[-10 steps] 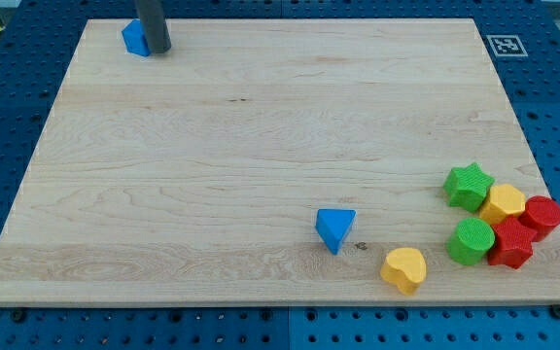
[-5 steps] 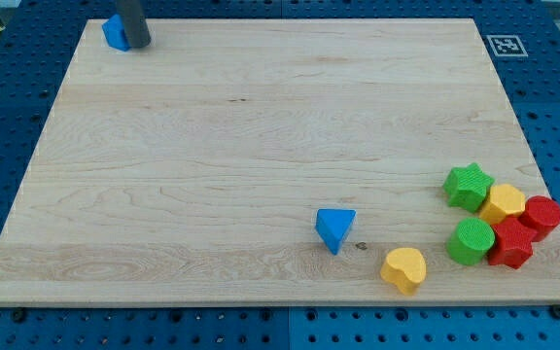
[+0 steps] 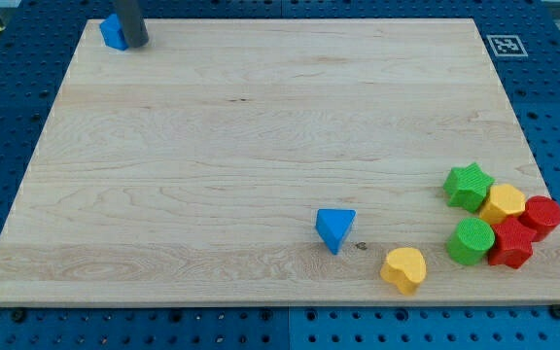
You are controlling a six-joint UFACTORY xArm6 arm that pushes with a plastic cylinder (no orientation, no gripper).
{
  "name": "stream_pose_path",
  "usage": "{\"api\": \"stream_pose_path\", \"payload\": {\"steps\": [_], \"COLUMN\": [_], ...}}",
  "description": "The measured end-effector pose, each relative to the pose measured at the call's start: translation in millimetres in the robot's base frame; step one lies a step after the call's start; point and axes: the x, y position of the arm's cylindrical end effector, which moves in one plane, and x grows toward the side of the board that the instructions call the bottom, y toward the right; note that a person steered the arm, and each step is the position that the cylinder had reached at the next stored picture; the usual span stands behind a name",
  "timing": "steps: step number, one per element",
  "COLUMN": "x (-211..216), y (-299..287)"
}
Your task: Place the blue cube to the top left corner of the board
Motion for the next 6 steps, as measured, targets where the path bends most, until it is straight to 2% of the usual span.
{"api": "stream_pose_path", "payload": {"steps": [6], "x": [-0.1], "y": [-7.3]}}
